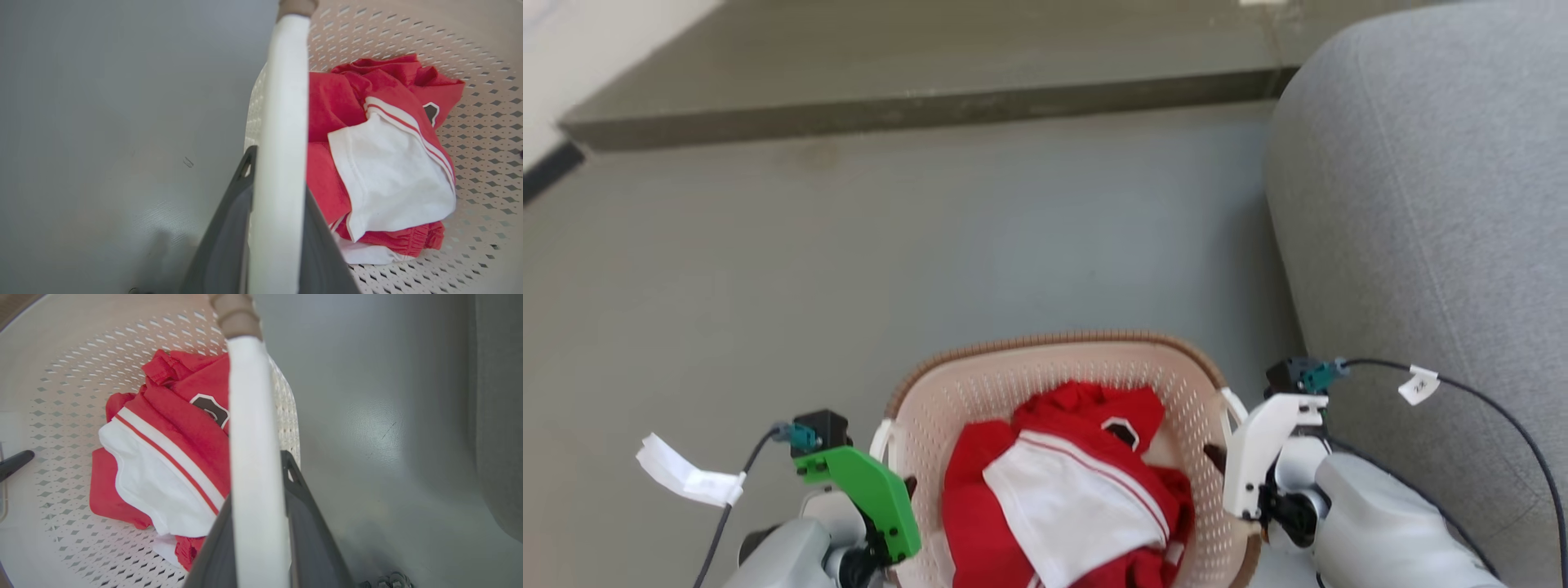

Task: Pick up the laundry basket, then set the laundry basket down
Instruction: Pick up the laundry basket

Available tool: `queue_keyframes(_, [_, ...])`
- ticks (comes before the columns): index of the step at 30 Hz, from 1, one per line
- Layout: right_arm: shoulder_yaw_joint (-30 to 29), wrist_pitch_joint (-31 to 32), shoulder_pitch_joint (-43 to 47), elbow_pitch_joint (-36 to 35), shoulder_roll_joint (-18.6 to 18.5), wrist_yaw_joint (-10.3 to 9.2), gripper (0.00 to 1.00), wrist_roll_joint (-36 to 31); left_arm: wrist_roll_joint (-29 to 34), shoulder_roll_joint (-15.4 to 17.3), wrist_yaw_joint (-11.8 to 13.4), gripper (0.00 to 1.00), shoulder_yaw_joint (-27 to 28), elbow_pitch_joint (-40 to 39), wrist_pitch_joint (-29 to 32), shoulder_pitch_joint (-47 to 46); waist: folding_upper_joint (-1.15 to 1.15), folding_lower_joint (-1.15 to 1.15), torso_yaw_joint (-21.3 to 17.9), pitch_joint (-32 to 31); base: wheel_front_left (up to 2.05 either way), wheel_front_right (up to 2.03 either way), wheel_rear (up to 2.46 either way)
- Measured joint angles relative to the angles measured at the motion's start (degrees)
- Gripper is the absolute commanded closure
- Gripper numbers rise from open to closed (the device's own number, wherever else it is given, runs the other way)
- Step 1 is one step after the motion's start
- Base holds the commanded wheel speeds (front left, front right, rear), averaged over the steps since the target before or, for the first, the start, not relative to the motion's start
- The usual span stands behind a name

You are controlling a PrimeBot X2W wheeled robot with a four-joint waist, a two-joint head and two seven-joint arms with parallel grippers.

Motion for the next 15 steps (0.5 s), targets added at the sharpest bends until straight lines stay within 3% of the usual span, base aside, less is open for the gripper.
queue_keyframes(15, [1.7, 2.5, 2.0, 0.3, -0.1, -0.03, 1.0, 1.7, -1.8, 0.0, 0.0, 1.0, -0.9, 0.1, 2.7, 2.4, 0.0, 0.0, -0.4, -7.8, 0.0, 0.0, 0.0])
